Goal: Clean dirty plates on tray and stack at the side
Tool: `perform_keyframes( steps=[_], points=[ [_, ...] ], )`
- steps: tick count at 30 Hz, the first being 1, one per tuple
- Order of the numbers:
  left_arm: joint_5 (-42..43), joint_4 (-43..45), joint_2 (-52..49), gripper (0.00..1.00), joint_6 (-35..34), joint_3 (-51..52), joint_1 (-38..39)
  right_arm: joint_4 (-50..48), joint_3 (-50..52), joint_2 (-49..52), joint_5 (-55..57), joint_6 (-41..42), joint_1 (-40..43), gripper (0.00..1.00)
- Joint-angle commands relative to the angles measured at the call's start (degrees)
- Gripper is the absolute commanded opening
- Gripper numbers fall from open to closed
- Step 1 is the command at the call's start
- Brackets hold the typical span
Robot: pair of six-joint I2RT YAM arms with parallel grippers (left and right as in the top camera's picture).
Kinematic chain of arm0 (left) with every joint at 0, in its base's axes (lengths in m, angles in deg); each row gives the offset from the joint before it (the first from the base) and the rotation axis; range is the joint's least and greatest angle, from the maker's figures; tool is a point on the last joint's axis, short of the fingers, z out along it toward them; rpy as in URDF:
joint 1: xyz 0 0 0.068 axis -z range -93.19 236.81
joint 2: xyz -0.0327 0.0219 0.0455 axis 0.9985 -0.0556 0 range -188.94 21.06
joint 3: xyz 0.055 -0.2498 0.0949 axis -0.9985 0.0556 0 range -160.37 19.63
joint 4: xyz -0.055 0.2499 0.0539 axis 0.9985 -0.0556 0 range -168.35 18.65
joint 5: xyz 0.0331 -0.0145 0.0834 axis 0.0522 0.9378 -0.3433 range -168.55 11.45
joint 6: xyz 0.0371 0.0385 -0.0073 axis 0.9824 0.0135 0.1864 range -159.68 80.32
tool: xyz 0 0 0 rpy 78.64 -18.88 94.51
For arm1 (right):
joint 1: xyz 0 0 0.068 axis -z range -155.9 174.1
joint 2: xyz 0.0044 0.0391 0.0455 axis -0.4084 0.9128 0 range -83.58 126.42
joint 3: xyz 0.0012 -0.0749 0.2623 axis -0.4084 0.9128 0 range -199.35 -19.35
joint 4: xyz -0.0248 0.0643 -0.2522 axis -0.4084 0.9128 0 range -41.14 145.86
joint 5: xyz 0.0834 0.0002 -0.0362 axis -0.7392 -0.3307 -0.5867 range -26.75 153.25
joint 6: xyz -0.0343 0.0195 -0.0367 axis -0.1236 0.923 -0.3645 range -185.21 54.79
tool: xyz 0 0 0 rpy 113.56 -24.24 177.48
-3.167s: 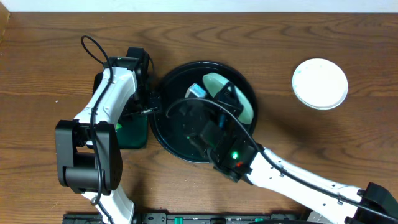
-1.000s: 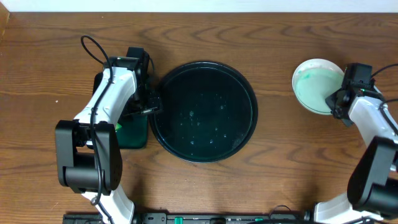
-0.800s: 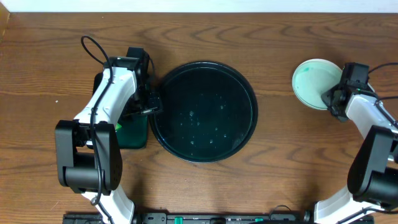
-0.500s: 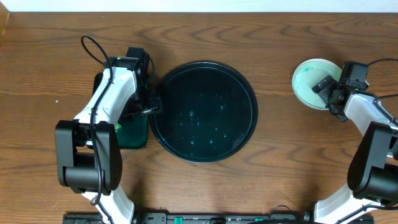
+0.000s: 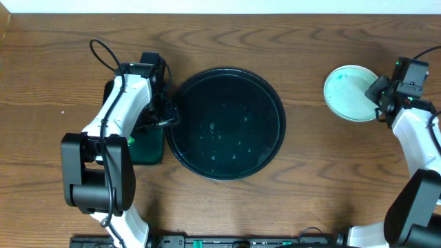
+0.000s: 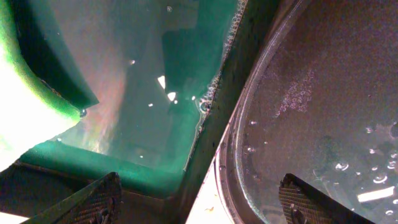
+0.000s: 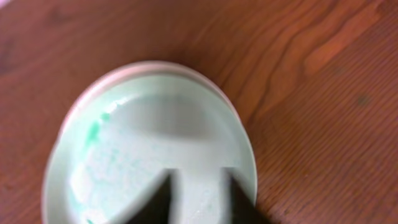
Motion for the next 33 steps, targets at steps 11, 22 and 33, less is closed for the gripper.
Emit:
perform_keyframes(
  steps=[11,22,33],
  points=[
    [-0.11,-0.37,1.27,0.81,0.13,-1.18,-0.02,0.76,-0.74,10.99,-5.57,4.04,-1.33,0.01],
    [-0.09,-0.79,1.27,0.81,0.13,-1.18,-0.02,-2.32,-0.74,17.11,-5.53,4.13,-2.08,0.01],
    [-0.11,-0.70,1.27,0.81,0.13,-1.18,-0.02,-1.79,-0.74,15.61,-6.80,0.63,-2.10,0.01]
  ],
)
